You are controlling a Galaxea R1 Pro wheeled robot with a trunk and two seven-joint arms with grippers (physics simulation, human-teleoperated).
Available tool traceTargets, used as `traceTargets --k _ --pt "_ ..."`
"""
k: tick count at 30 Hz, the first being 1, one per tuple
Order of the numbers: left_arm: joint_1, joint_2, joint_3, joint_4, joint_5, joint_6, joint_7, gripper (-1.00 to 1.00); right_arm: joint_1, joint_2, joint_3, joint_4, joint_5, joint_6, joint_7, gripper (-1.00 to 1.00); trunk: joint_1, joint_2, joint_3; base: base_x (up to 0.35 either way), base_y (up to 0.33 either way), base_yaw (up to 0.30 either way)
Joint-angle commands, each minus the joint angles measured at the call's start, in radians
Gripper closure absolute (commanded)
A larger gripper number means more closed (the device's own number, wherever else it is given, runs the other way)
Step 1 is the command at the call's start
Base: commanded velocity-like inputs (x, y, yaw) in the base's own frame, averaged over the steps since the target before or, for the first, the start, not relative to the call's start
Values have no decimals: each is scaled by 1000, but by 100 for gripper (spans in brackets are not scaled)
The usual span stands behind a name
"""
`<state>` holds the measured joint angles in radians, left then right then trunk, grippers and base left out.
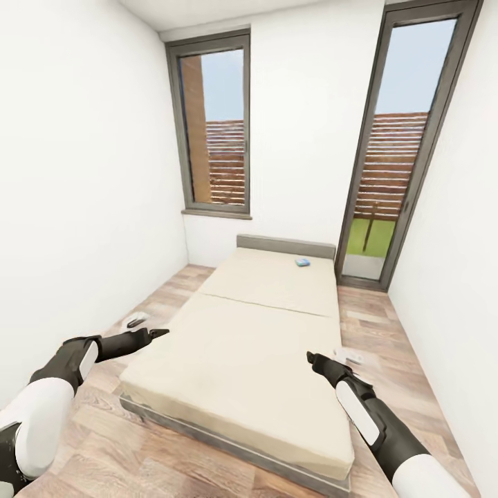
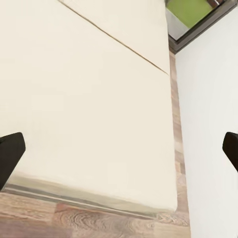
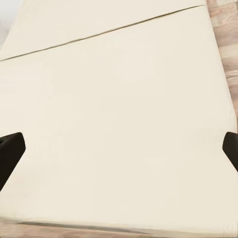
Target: Put all the toys in the child's room - the three board games (two on the bed and one on the table), the two jigsaw puzzles on the table, and the tennis ball on the table - inside the toy box on the table in the child's room.
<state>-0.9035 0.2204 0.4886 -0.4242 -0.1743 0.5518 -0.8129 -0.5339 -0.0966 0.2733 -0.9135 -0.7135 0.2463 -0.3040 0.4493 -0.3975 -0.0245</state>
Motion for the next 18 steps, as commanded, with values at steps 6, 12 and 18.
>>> traceTargets --k 6,12,18 --pt "-2 -1 8 -1 -10 7 -7 -100 -1 -2 4 -2 -7 2 -9 -100 1 -3 -2 0 -46 289" --pt "-2 -1 8 -1 -10 7 -7 -100 -1 -2 5 -2 -7 2 -9 -100 1 -3 -2 0 -133 289" --pt "-2 -1 8 -1 -10 7 -6 -100 -1 -2 5 -2 -7 3 -9 -100 1 -3 -2 0 -156 289"
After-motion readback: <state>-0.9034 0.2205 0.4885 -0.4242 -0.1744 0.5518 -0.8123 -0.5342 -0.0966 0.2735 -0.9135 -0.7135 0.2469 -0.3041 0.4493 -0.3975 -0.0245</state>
